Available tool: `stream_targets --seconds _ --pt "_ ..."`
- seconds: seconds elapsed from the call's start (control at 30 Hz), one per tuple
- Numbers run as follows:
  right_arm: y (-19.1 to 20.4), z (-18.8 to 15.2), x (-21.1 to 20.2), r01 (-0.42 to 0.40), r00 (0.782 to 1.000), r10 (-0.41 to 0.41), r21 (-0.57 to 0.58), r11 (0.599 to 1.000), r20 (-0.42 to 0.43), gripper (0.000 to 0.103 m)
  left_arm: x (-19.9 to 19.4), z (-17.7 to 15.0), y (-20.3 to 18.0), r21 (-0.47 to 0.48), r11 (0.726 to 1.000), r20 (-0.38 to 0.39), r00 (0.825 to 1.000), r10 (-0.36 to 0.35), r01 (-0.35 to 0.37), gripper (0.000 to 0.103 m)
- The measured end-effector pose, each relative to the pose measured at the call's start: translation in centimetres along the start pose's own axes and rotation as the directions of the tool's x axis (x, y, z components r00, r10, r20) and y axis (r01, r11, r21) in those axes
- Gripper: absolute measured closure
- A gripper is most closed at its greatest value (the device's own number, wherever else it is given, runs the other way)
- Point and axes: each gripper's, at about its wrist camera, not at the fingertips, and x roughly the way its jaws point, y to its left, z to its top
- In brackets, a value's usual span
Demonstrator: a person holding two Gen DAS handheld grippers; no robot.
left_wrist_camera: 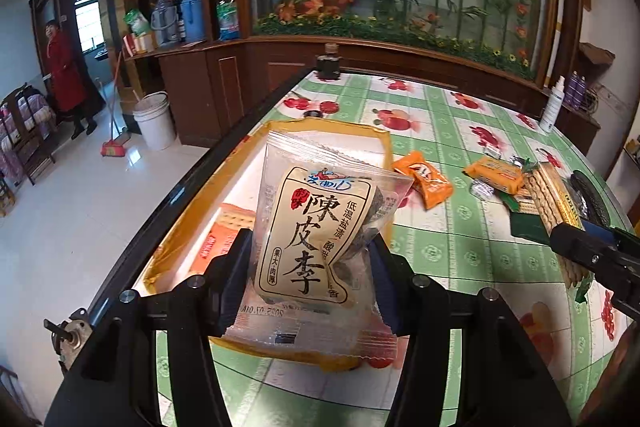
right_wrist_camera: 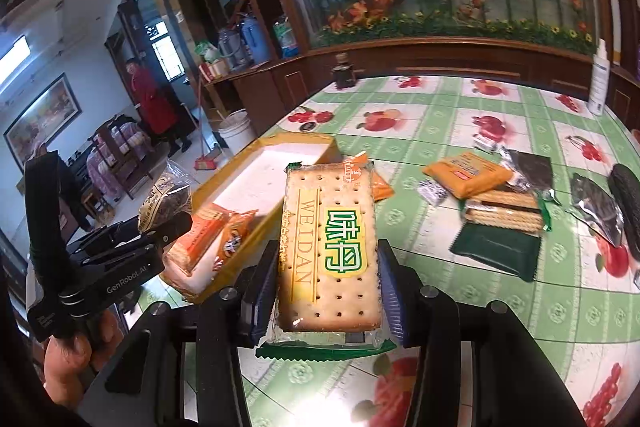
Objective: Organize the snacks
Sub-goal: 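Carry the plum bag and WEIDAN pack with both tools over the tray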
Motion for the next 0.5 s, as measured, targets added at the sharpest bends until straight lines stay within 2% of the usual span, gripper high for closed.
stream_targets --seconds 0.5 --pt "4.7 1.4 3.4 -0.072 0.997 0.070 -0.079 0.994 -0.028 0.056 0.8 -0.3 3.5 -0.054 0.998 -0.010 0.999 0.044 -0.045 0.049"
